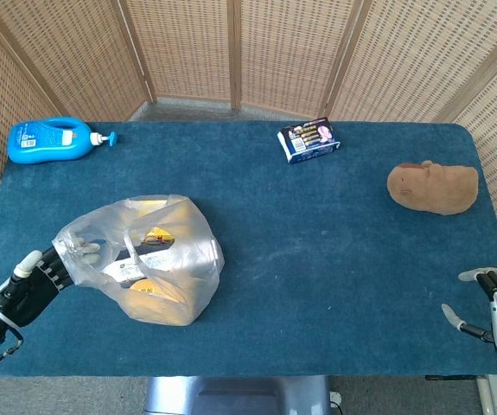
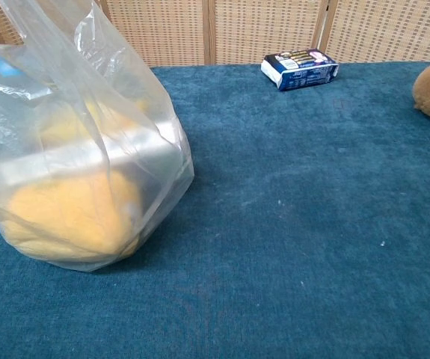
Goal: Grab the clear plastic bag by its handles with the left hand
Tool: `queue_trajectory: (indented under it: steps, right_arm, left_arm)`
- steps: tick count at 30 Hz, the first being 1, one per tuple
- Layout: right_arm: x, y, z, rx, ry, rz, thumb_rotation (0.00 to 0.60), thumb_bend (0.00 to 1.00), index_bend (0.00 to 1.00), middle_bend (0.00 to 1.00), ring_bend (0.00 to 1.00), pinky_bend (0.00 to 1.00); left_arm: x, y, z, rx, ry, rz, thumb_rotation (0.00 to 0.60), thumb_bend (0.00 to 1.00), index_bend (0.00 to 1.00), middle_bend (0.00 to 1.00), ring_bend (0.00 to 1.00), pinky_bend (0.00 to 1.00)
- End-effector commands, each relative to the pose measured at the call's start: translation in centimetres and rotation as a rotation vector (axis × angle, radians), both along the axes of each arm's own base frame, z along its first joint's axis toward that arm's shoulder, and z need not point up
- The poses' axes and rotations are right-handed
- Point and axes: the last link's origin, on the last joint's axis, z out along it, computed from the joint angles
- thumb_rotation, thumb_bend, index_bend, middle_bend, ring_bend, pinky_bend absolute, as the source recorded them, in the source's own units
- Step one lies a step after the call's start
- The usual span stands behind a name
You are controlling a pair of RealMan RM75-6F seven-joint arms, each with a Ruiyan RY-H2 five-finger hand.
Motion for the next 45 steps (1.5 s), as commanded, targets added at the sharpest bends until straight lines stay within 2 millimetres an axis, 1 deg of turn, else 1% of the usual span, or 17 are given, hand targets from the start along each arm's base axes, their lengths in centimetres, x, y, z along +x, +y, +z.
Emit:
queue_trajectory:
  steps: [1,5,9,23,30,38,45]
  right_arm:
    - [0.0,0.1,0.1,-0.003,0.000,0.000,0.406,0.28,0.37,0.37,0.28,0.20]
    - [-0.1,0.3,0.2,-0.009,0.000,-0.004,0.407,0.28,0.37,0.37,0.28,0.20]
    - [-0.1,0.3,0.2,-0.011,-0.001,-0.005,0.405,0.28,0.37,0.37,0.28,0.20]
    - [-0.3,0.5,0.5,-0.018,-0.007,-0.009,0.407,0.28,0.37,0.37,0.28,0.20]
    - [-0.5,0.7,0.6,-0.022,-0.006,-0.015,0.406,0.28,0.37,0.37,0.28,0.20]
    - [-0.3,0.6,0.4,-0.016,-0.005,-0.010,0.405,0.28,0.37,0.37,0.28,0.20]
    - [-0.2,0.7,0.4,-0.017,-0.004,-0.009,0.406,0.28,0.37,0.37,0.28,0.20]
  left_arm:
    - [0.8,0.5,-0.5,-0.007,-0.012,-0.014,0.203,0.26,0.28,0.28,0.27,0.38]
    - [2.1,1.0,-0.8,-0.025,-0.019,-0.055,0.205,0.26,0.28,0.28,0.27,0.38]
    - [2.9,1.2,-0.9,-0.048,-0.025,-0.073,0.208,0.26,0.28,0.29,0.27,0.38]
    - [4.7,1.9,-1.9,-0.096,0.043,-0.113,0.202,0.26,0.27,0.28,0.27,0.38]
    - [4.2,1.6,-1.8,-0.097,0.045,-0.101,0.205,0.26,0.27,0.28,0.27,0.38]
    - [2.7,0.6,-1.1,-0.087,0.051,-0.075,0.200,0.26,0.27,0.28,0.27,0.38]
    - [2.1,0.2,-0.9,-0.096,0.047,-0.072,0.208,0.26,0.27,0.28,0.27,0.38]
